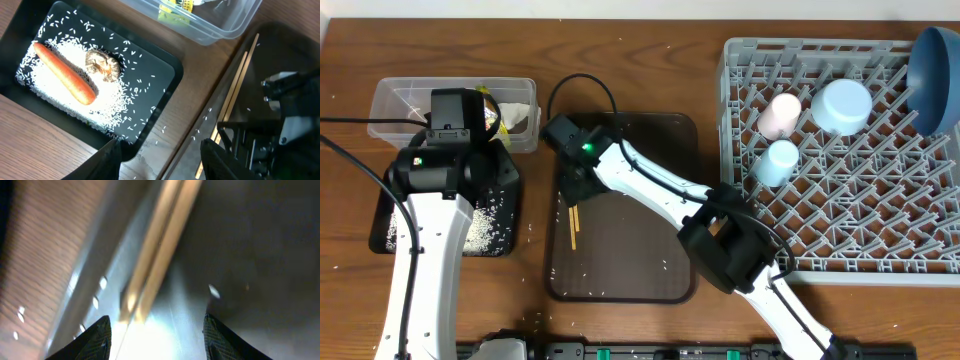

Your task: Sort waste into correct bins and load items into the dishwasher rack

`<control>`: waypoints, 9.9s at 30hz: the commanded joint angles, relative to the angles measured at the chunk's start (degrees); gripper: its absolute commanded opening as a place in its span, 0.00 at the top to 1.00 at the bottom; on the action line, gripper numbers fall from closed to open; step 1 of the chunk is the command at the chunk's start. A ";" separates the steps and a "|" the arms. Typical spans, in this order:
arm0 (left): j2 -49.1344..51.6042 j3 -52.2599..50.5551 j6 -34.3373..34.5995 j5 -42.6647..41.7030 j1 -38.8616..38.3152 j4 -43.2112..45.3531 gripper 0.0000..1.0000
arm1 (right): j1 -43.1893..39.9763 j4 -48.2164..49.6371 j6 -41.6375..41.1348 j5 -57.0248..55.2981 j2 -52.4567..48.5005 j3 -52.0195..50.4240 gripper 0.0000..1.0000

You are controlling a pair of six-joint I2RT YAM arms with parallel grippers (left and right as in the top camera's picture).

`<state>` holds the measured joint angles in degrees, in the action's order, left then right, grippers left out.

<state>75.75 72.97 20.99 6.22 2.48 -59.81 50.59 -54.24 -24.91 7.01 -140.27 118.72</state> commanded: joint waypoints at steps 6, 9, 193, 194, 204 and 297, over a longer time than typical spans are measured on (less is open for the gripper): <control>0.22 0.26 0.33 0.66 0.20 -0.11 0.48 | 2.47 -5.77 2.91 -8.94 -2.25 8.59 0.43; 0.22 0.26 0.33 0.66 0.20 -0.13 0.47 | 3.80 -3.78 3.69 -10.86 -2.25 8.81 0.43; 0.24 0.26 0.33 0.48 0.20 0.94 0.46 | -40.00 -41.35 12.20 -2.05 6.03 22.91 0.87; 0.24 0.26 0.31 0.48 0.20 0.94 0.46 | -39.93 -41.40 12.35 -2.05 6.03 22.91 0.82; 0.24 0.26 0.33 0.48 0.20 0.94 0.46 | -38.16 -41.35 17.22 2.89 6.54 22.93 0.86; 0.24 0.26 0.33 0.48 0.20 0.72 0.23 | -39.87 -29.88 3.78 -7.04 12.52 12.28 0.99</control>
<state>75.75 72.97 21.19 6.22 2.48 -59.07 10.74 -84.01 -19.35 0.23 -128.16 132.33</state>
